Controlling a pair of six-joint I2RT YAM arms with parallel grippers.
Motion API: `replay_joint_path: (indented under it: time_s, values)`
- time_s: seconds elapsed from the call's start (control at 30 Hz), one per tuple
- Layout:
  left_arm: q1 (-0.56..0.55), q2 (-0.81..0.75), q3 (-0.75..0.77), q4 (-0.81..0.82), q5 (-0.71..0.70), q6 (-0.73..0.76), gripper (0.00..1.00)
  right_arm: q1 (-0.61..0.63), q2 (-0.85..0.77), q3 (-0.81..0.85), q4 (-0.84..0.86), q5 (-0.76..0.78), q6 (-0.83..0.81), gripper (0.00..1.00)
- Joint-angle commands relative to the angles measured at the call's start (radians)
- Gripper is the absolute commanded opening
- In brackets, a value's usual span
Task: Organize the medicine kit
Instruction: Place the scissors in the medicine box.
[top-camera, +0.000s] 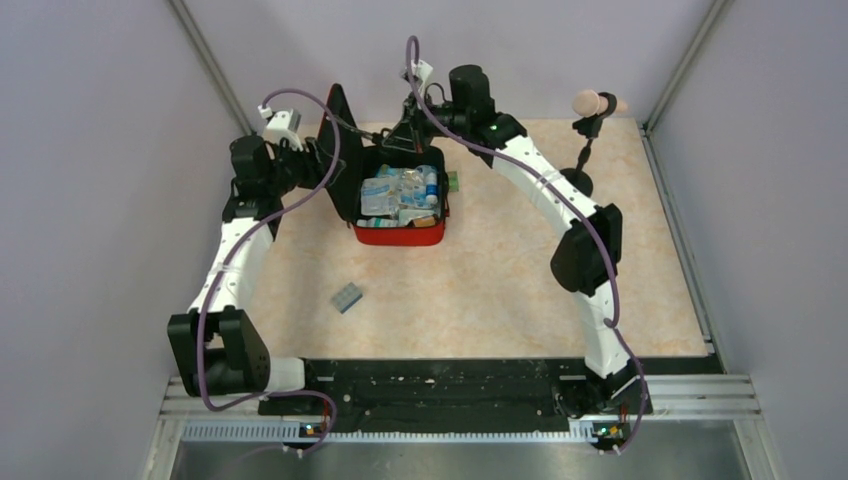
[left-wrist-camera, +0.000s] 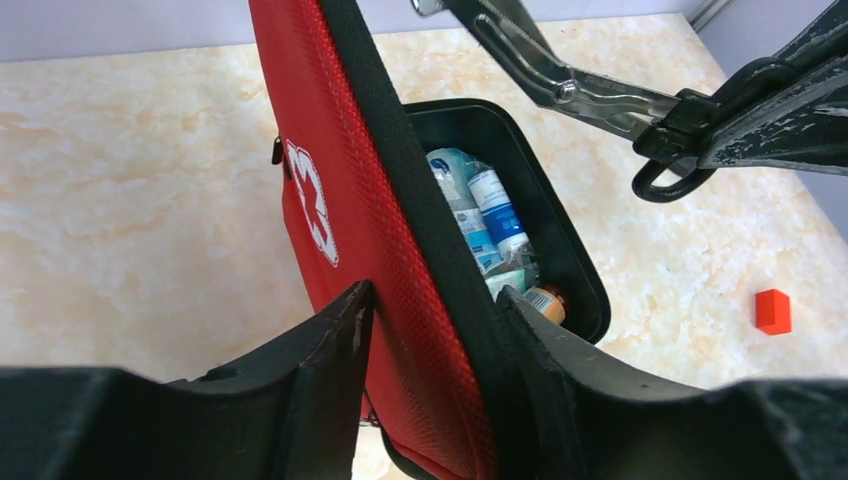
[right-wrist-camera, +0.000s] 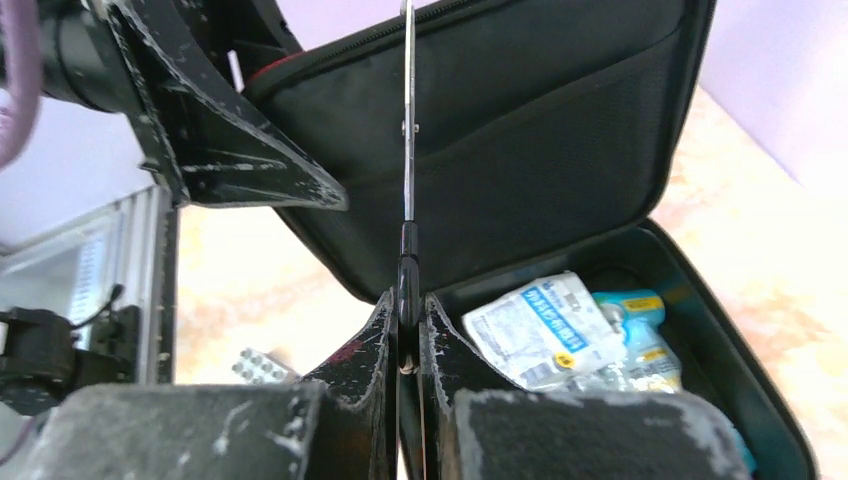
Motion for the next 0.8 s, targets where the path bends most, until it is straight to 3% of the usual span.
replay_joint_path:
  time_s: [0.0, 0.13, 0.27, 0.33, 0.4, 0.47, 0.63, 0.77]
  values:
    - [-0.005, -0.054, 0.061, -0.026, 0.016, 0.053, 0.49, 0.001, -0.015, 0.075, -0.054, 0.071, -0.196, 0.0]
    - [-0.005, -0.056, 0.069, -0.02, 0.051, 0.01, 0.36, 0.0, -0.057, 0.033, -0.055, 0.18, -0.241, 0.0]
    - [-0.005, -0.045, 0.069, -0.015, 0.034, -0.023, 0.13, 0.005, -0.063, 0.049, -0.082, 0.286, -0.061, 0.0]
    - [-0.005, -0.045, 0.075, -0.011, 0.037, -0.046, 0.11, 0.01, -0.084, 0.038, -0.099, 0.311, 0.024, 0.0]
    - [-0.009, -0.041, 0.08, -0.004, 0.05, -0.099, 0.18, 0.02, -0.108, 0.024, -0.114, 0.32, 0.05, 0.0]
    - [-0.021, -0.029, 0.092, -0.02, 0.048, -0.146, 0.38, 0.029, -0.118, 0.029, -0.147, 0.346, 0.025, 0.0]
    - [-0.046, -0.016, 0.106, -0.016, 0.006, -0.201, 0.68, 0.029, -0.123, 0.007, -0.209, 0.349, -0.023, 0.0]
    - [-0.062, -0.008, 0.122, -0.022, -0.031, -0.204, 0.81, 0.031, -0.14, -0.028, -0.213, 0.287, -0.042, 0.0]
